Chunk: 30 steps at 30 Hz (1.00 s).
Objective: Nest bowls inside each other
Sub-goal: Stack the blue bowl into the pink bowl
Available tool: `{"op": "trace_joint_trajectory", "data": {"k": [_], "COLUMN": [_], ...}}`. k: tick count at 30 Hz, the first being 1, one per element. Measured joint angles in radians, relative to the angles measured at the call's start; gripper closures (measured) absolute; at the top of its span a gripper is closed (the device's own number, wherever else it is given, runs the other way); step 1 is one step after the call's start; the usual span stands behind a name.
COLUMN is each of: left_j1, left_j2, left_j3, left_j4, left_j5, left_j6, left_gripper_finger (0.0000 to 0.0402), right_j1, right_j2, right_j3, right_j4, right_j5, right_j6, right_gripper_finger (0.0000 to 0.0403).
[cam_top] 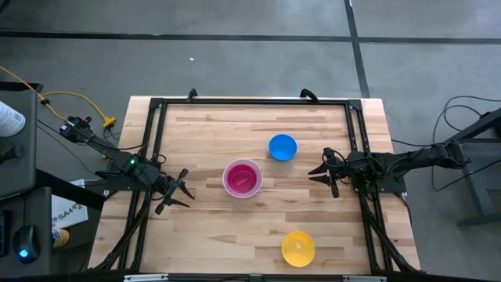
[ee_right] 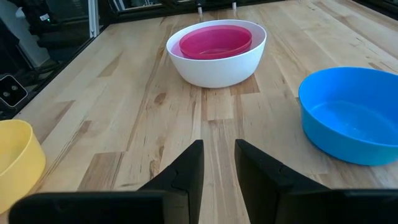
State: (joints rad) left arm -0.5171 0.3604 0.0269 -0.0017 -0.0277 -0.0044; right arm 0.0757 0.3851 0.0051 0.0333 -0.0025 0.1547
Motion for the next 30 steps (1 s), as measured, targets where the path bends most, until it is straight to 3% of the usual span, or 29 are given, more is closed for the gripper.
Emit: {"op": "trace_joint_trajectory", "data": {"k": [8, 14, 25, 30], "left_j1": [0.0, 0.0, 0.0, 0.0], "left_j2": [0.0, 0.0, 0.0, 0.0], "left_j3": [0.0, 0.0, 0.0, 0.0], "left_j4": [0.0, 0.0, 0.0, 0.0], "left_j5": [0.0, 0.0, 0.002, 0.003], "left_j6": [0.0, -0.001, -0.001, -0.001], "left_gripper_finger": [0.0261, 0.0261, 0.0261, 0.0261], "right_j1": [0.0, 0.0, 0.0, 0.001], "right_j2": [0.0, 0.0, 0.0, 0.0], "right_j3": [0.0, 0.0, 0.0, 0.0], "right_j4": [0.0, 0.009, 0.009, 0.03], "right_j5": [0.001, 0.071, 0.078, 0.014], "right_j6": [-0.004, -0.21, -0.206, -0.099], "right_gripper_finger": [0.0319, 0.0319, 0.0319, 0.0319]}}
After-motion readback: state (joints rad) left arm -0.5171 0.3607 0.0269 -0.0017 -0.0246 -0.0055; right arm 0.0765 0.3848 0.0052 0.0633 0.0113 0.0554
